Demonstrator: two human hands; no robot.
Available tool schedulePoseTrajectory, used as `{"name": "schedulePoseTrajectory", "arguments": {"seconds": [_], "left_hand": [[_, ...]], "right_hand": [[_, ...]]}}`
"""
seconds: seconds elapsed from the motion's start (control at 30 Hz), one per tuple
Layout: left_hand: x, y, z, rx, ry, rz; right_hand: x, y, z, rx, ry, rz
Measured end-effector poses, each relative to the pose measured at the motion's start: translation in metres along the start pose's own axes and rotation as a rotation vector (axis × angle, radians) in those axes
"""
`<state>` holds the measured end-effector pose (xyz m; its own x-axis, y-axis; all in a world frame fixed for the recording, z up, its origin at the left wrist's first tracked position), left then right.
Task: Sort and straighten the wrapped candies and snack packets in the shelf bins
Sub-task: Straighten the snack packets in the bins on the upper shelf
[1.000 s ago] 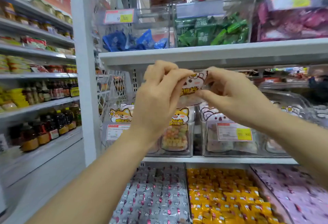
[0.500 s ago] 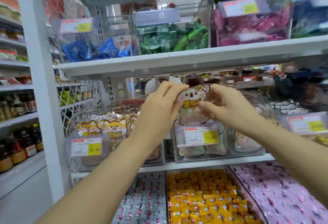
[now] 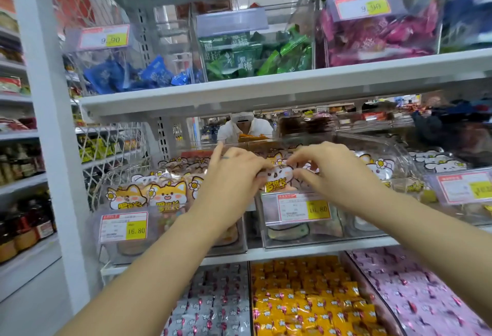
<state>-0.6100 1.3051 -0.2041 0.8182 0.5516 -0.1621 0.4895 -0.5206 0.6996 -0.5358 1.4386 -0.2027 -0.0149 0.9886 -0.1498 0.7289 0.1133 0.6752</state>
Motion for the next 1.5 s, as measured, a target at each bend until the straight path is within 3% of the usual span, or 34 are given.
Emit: {"name": "schedulePoseTrajectory", "arguments": {"seconds": [0.37,0.47,0.6,0.73,1.1,1.27,1.37,1.5], "left_hand": [[0.013,-0.012,-0.002,-0.177,-0.027,-0.036],[0.012,-0.007,-0.006,-0.206,-0.040,-0.088],[0.017,-0.004,-0.012,-0.210,-0.011,0.018],[0.021,-0.005,-0.020,-0.299,0.019,0.089],[0.030,-0.015,-0.032,-0.295,0.041,-0.037],[0.030,-0.014,-0.026,-0.342,0.086,0.047],[0.035,-0.013,-0.017,-0.282,0.113,0.057],[0.040,-0.017,-0.007,-0.181,0.134,-0.024]], "right_hand": [[0.006,-0.011,0.018,-0.172,0.029,-0.018],[0.005,-0.011,0.019,-0.196,0.004,-0.143],[0.006,-0.010,0.019,-0.185,-0.036,-0.259],[0.010,-0.011,0.017,-0.310,-0.063,-0.273],[0.019,-0.009,0.009,-0.478,-0.028,-0.147],[0.019,-0.013,0.006,-0.566,0.018,-0.040],[0.020,-0.015,0.007,-0.521,0.024,-0.054],[0.019,-0.012,0.023,-0.227,0.096,-0.096]]}}
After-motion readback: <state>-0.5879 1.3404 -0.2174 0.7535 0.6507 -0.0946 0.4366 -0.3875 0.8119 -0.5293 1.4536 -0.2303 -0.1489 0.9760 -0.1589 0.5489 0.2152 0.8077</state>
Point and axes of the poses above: each hand's wrist, its own z-axis away from the middle knuckle, its own y-axis out of the back of the hand, x = y × z, the point moved 5 cm from there along -z, towards the middle knuckle, and after that the axes turned 1 degree about -y, right-handed, at the moved point
